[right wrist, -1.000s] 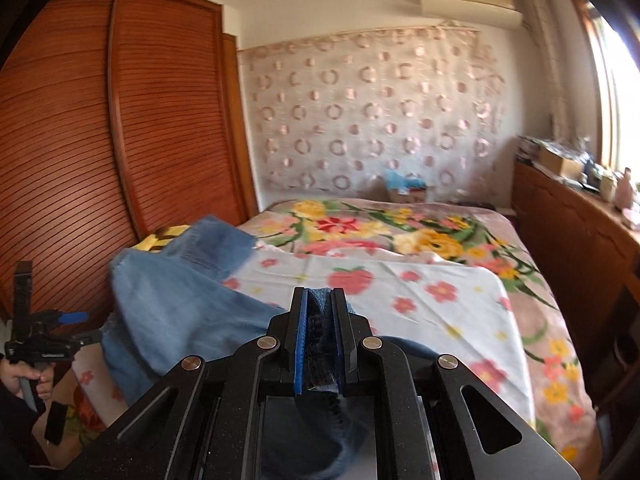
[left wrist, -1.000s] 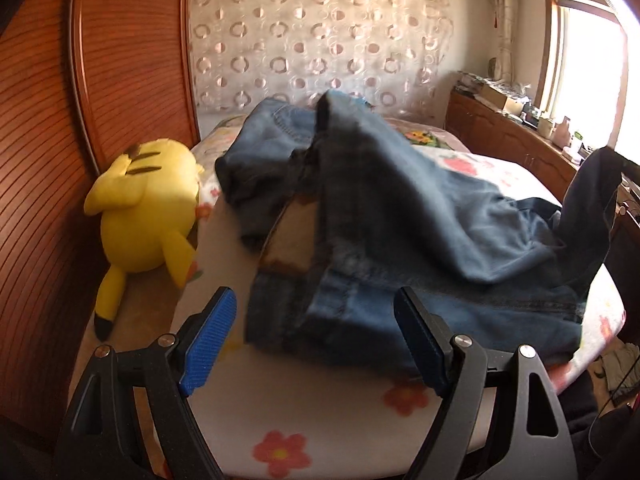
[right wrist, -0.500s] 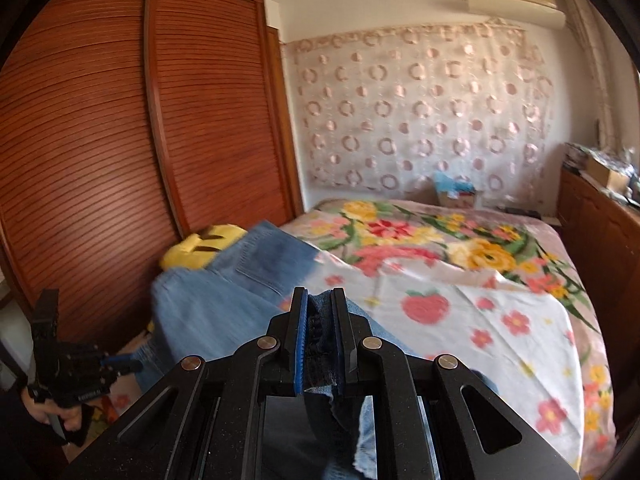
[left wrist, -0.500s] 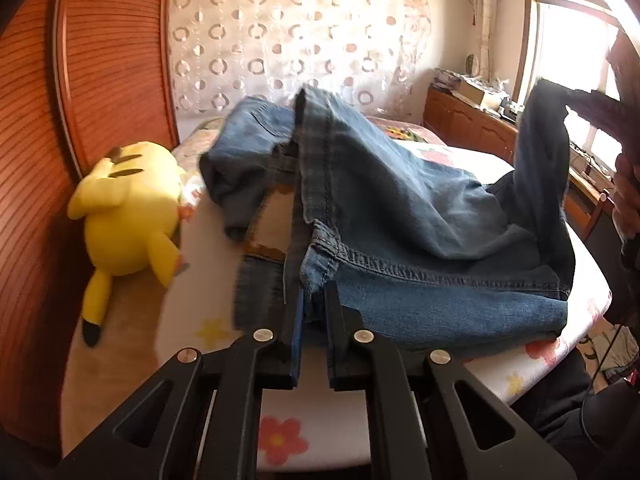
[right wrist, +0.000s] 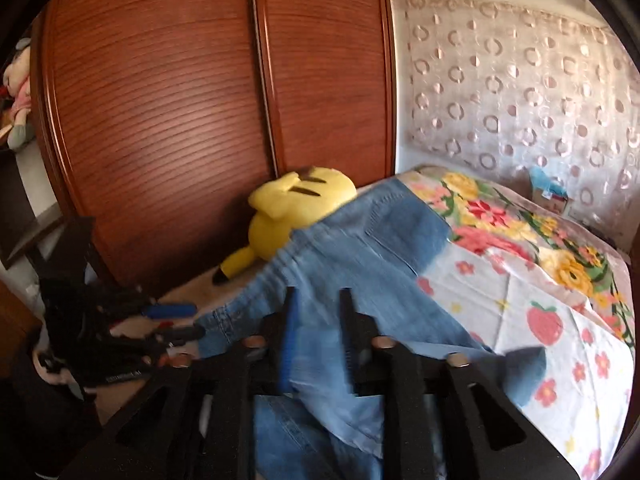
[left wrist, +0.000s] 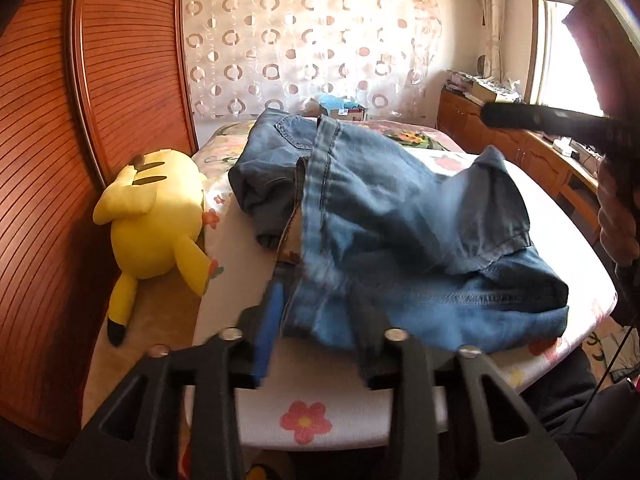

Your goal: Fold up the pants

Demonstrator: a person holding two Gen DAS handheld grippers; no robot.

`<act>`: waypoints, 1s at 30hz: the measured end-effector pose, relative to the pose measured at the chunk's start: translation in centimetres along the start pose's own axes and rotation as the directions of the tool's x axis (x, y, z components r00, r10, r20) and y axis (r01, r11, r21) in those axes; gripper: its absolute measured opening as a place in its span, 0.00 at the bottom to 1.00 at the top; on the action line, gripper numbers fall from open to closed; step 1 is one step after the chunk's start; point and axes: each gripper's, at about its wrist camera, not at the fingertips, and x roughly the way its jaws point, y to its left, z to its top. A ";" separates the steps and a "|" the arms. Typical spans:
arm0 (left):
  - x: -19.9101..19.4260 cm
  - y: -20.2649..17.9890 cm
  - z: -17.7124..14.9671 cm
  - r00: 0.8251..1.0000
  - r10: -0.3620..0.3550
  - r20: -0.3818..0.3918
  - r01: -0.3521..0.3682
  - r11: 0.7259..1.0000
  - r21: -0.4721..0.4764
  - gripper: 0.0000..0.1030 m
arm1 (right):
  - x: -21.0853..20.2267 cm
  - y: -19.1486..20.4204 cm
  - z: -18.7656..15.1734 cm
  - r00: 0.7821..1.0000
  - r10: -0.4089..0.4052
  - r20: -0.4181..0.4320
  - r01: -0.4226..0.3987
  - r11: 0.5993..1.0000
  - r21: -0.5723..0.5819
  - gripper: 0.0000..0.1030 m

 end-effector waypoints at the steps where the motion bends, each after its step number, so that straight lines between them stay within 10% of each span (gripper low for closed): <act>1: 0.0 -0.1 0.1 1.000 -0.004 0.005 0.004 1.000 -0.004 0.51 | -0.3 -0.8 -0.3 1.000 -0.024 -0.001 0.024 1.000 0.006 0.39; 12: 0.9 -3.1 1.1 0.999 -0.040 0.021 0.039 0.999 0.034 0.51 | -1.2 -6.4 -6.9 0.981 -0.180 -0.078 0.188 0.975 0.120 0.40; 30: 6.1 -6.2 1.9 0.996 -0.066 -0.057 0.070 0.995 0.071 0.51 | 1.1 -7.4 -10.4 0.987 -0.119 -0.111 0.143 0.957 0.251 0.41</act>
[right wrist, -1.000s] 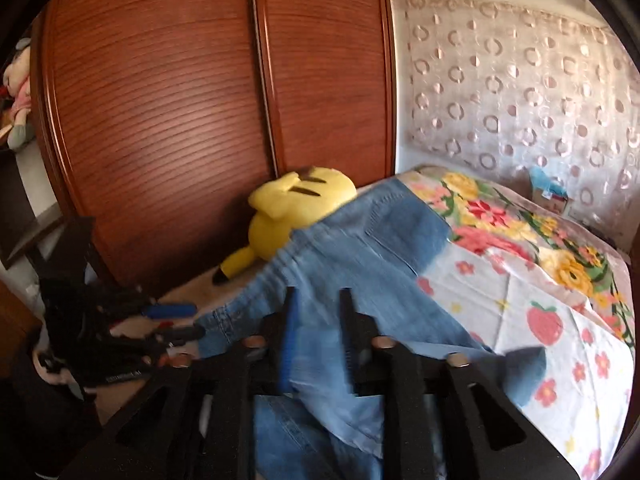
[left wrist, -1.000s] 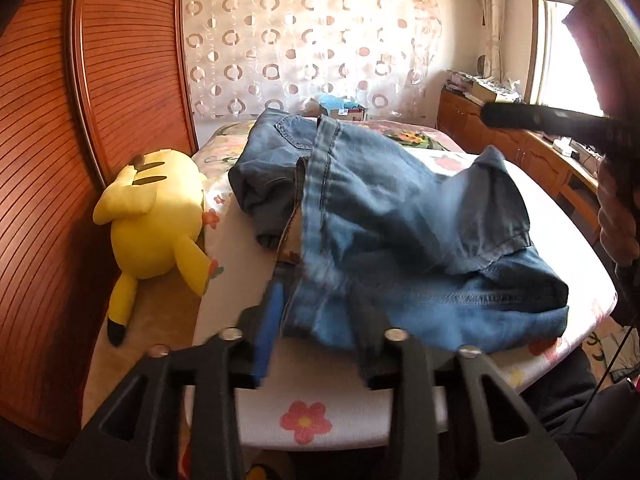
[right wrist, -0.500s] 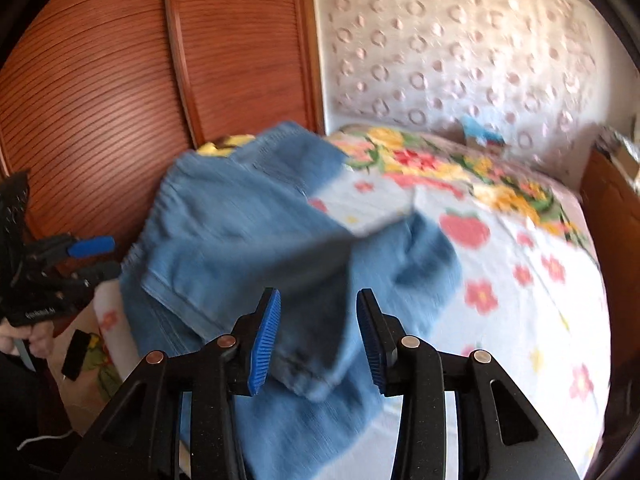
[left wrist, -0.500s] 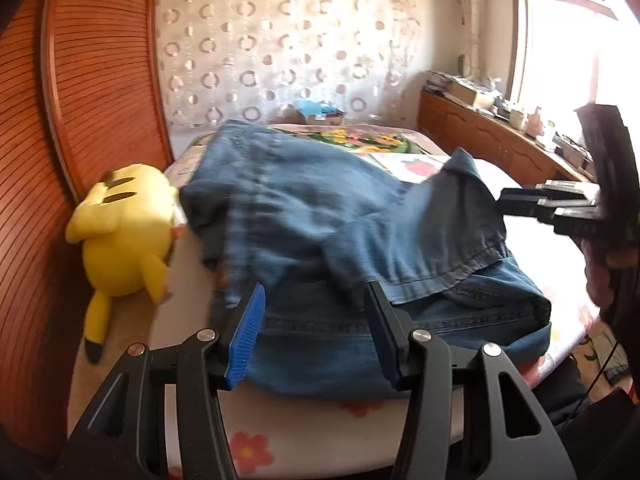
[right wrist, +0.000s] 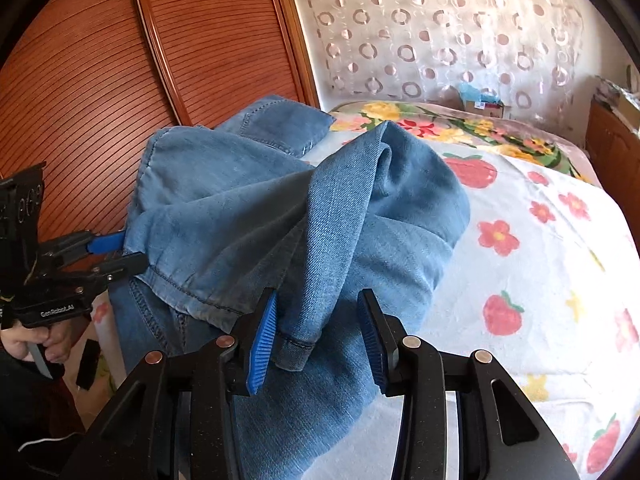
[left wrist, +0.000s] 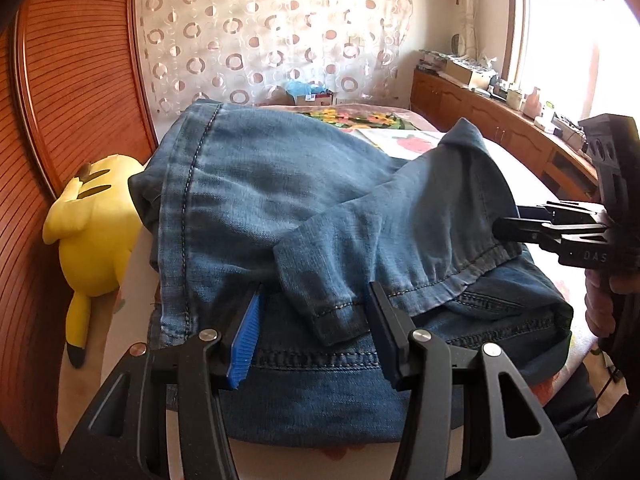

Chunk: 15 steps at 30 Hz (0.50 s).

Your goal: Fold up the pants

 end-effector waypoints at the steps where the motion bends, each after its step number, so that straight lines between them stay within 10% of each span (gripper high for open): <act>1: 0.0 0.0 0.1 1.000 0.002 0.001 -0.002 1.000 0.003 0.51 | -0.1 0.0 -0.1 1.000 0.005 0.003 -0.005 1.000 -0.004 0.35; 7: 0.2 -0.3 0.2 1.000 0.008 0.011 -0.008 1.000 0.005 0.44 | -0.1 0.6 0.1 0.999 0.023 0.035 -0.023 1.000 -0.018 0.06; 15: -0.4 -1.0 0.2 0.999 -0.030 0.022 0.030 0.999 0.026 0.14 | -2.4 1.0 1.2 0.992 0.018 0.127 -0.015 1.000 -0.025 0.03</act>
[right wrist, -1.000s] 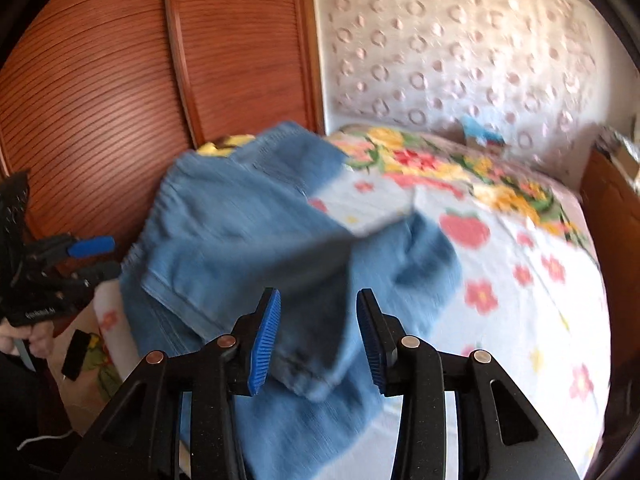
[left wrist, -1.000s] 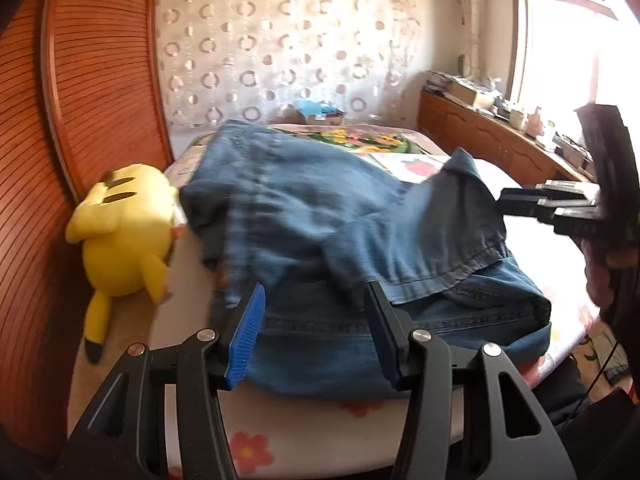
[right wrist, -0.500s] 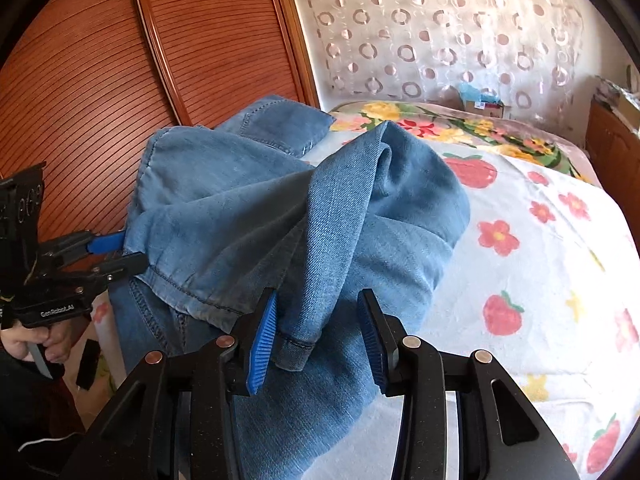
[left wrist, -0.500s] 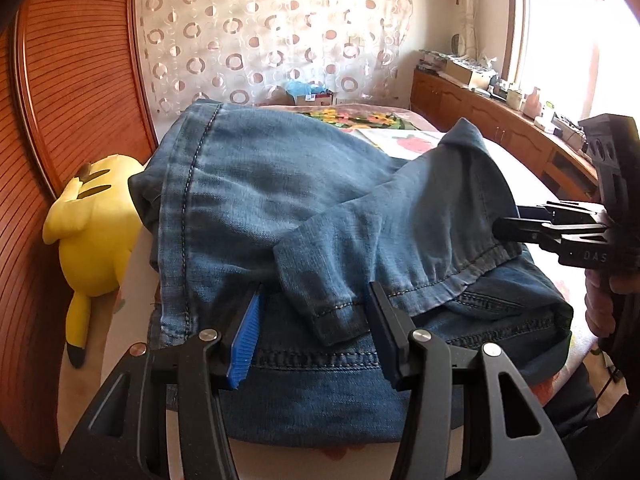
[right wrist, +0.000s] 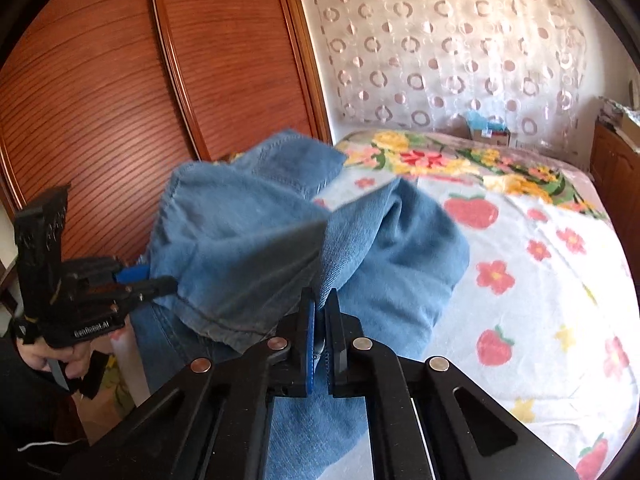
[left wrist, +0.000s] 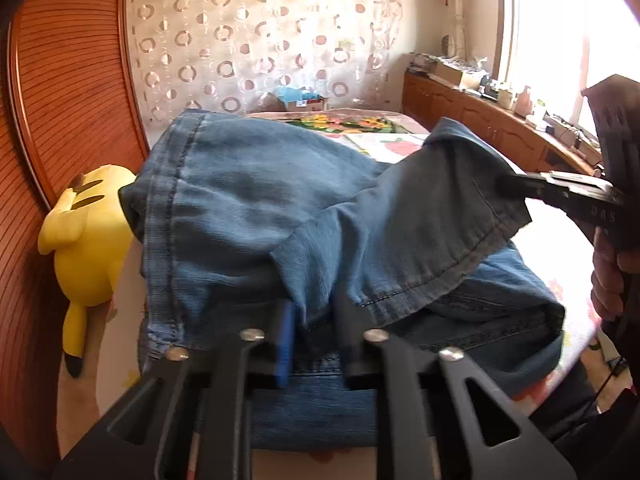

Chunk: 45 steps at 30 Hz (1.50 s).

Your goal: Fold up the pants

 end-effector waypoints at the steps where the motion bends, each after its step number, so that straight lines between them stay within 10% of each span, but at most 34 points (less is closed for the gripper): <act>1: -0.3 -0.2 0.1 1.000 -0.006 0.010 0.006 1.000 0.005 0.12 | -0.2 0.0 0.1 1.000 0.000 0.008 0.000 1.000 -0.001 0.03; 15: -10.6 -1.8 1.4 0.981 -0.078 0.180 0.079 0.997 0.002 0.09 | -3.7 4.6 8.8 0.984 0.052 0.169 -0.019 0.982 -0.189 0.02; 29: -9.3 2.8 -1.7 0.997 0.009 0.075 0.002 0.991 -0.136 0.10 | 11.2 10.1 12.9 0.986 0.144 -0.087 -0.163 0.950 -0.268 0.02; 35: -6.9 4.0 -2.8 1.000 0.012 0.007 -0.011 0.989 -0.145 0.23 | 13.6 10.3 13.1 0.988 0.087 -0.125 -0.118 0.956 -0.268 0.28; 37: -6.9 4.0 -2.9 1.000 0.014 0.009 -0.012 0.989 -0.150 0.43 | 12.9 10.5 13.7 0.991 0.083 -0.102 -0.107 0.958 -0.266 0.41; 45: -7.7 5.4 -2.9 0.997 0.064 0.047 -0.054 0.981 -0.187 0.65 | 8.1 10.2 10.5 0.994 0.090 -0.055 -0.100 0.968 -0.230 0.41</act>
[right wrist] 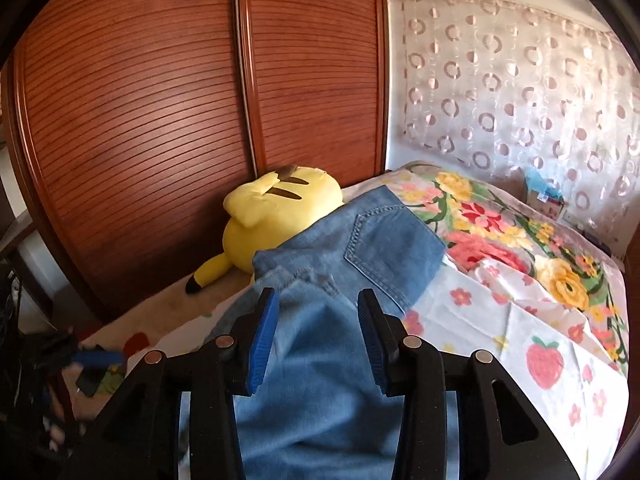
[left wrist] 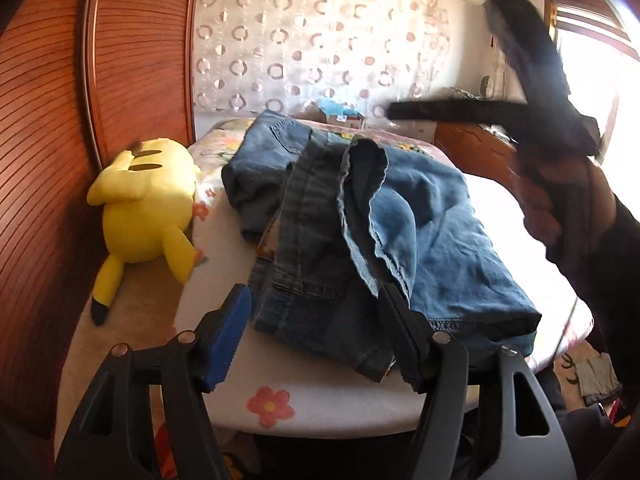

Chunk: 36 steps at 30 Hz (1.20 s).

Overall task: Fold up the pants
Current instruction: 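Open the left tool and regrasp the jeans edge while the right tool holds the fold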

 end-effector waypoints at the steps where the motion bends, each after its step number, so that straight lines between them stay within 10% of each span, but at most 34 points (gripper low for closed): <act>1: -0.1 -0.1 0.0 1.000 -0.005 0.007 0.005 1.000 0.002 0.65 | -0.5 0.0 -0.9 1.000 0.004 -0.003 -0.003 1.000 0.009 0.41; 17: 3.5 -4.3 -1.9 0.996 -0.053 -0.067 0.060 0.992 0.110 0.56 | -7.2 2.1 -12.8 0.993 -0.046 -0.112 0.053 0.997 0.061 0.39; 27: 4.5 -4.1 -1.2 0.998 -0.015 -0.058 0.024 0.989 0.149 0.10 | -8.5 3.3 -15.8 0.982 -0.046 -0.185 0.052 0.998 0.025 0.39; 31: 3.6 -3.0 0.0 1.000 -0.007 -0.027 0.011 0.991 0.131 0.07 | -8.9 2.8 -16.0 0.979 -0.044 -0.198 0.049 0.999 0.018 0.04; 36: 2.1 -0.6 1.9 1.000 0.020 0.006 -0.020 0.997 0.076 0.05 | -10.9 1.6 -15.7 0.986 0.014 -0.165 -0.003 0.998 0.064 0.01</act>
